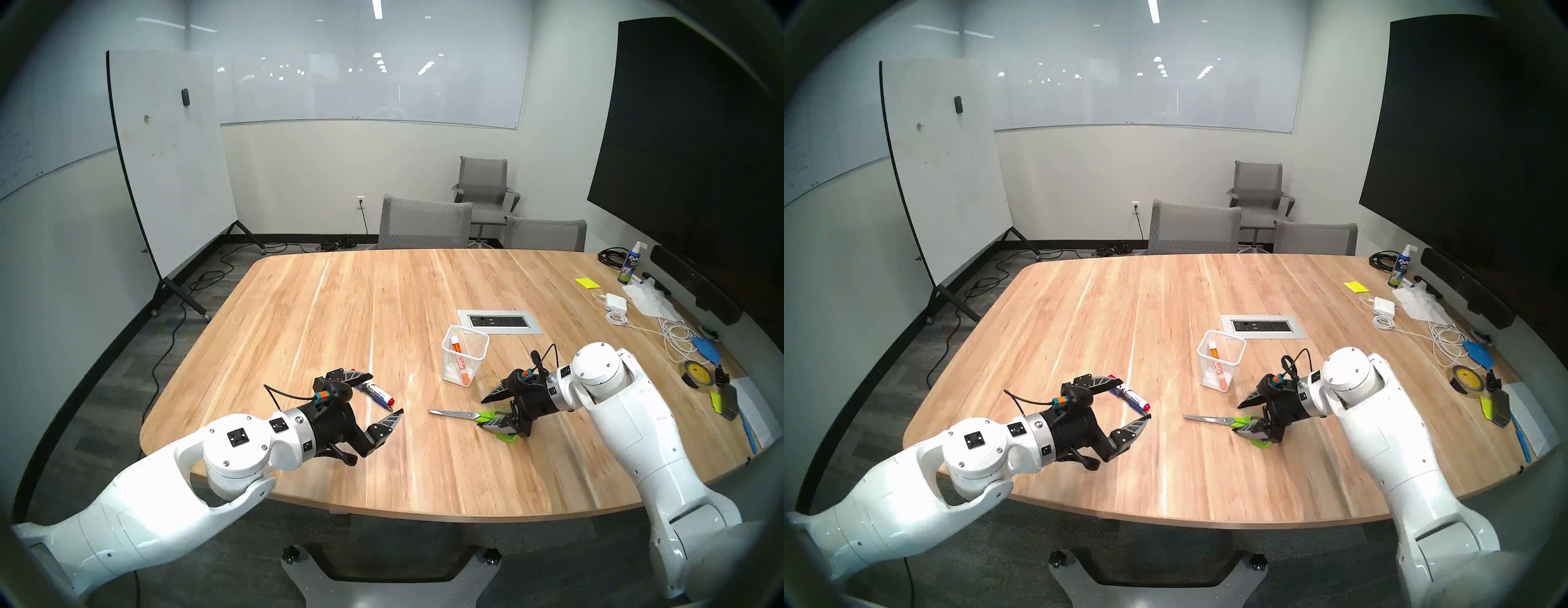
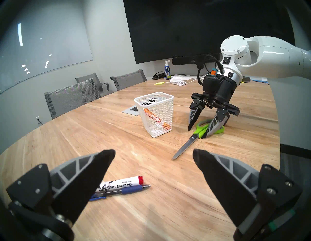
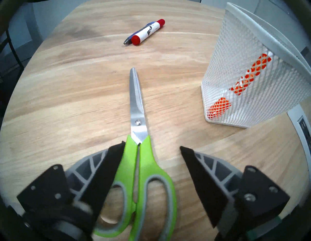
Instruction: Place the pen, the marker, and the scissors into the pen holder
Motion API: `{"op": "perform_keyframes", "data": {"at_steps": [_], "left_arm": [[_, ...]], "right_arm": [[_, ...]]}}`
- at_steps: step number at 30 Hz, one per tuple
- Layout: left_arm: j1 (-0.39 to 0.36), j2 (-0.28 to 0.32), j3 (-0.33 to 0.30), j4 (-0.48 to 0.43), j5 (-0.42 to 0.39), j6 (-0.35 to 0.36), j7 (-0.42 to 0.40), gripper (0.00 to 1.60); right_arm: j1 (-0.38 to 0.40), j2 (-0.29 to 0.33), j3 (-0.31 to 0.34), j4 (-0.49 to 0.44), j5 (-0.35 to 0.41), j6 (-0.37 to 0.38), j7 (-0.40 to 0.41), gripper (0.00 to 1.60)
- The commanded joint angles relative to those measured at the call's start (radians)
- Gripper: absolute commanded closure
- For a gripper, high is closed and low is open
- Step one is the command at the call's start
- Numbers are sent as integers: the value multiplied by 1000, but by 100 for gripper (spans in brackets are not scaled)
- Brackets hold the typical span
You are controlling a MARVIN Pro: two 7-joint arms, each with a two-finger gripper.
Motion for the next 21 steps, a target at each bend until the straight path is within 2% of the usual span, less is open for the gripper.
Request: {"op": "perform_keyframes", "data": {"at_steps": [1, 4, 5, 7, 21], "left_arm": [[-4, -1, -5, -21, 2, -8, 2, 0], [-4, -1, -5, -21, 2, -8, 2, 0], [-4, -1, -5, -21, 2, -8, 2, 0], [-4, -1, -5, -21, 2, -8, 2, 0], [-4, -1, -5, -21, 2, -7, 2, 0]], "right_arm": [[-6, 6, 4, 0, -5, -12, -12, 102], [-9, 6, 5, 0, -6, -14, -13, 130], [-10, 6, 6, -1, -6, -14, -13, 134], [-12, 6, 7, -1, -6, -17, -14, 160], [-20, 13, 56, -37, 40, -32, 11, 160]]}}
